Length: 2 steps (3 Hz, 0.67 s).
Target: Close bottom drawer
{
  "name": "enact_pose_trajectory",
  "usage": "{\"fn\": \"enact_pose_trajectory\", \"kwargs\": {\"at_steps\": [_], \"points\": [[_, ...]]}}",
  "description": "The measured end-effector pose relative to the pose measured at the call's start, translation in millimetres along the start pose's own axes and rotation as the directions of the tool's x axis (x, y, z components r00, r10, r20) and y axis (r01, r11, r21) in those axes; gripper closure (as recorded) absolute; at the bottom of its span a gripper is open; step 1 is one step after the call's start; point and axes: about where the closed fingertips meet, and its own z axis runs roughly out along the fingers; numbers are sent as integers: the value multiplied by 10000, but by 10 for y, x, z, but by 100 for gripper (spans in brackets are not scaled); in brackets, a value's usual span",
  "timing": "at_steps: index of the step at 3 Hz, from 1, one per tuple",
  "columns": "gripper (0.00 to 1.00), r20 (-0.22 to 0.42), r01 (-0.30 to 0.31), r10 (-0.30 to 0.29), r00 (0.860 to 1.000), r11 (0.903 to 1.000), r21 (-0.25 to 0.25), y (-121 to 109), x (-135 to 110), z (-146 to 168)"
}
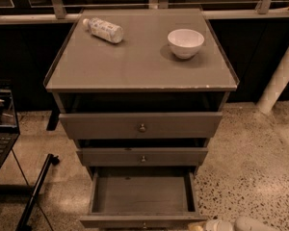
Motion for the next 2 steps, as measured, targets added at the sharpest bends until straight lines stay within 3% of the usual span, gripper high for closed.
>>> {"fn": "enact_pose_trajectory", "kwargs": {"at_steps": [2], "points": [[100, -319, -415, 406, 9987, 9988, -256, -191, 109, 267]]}}
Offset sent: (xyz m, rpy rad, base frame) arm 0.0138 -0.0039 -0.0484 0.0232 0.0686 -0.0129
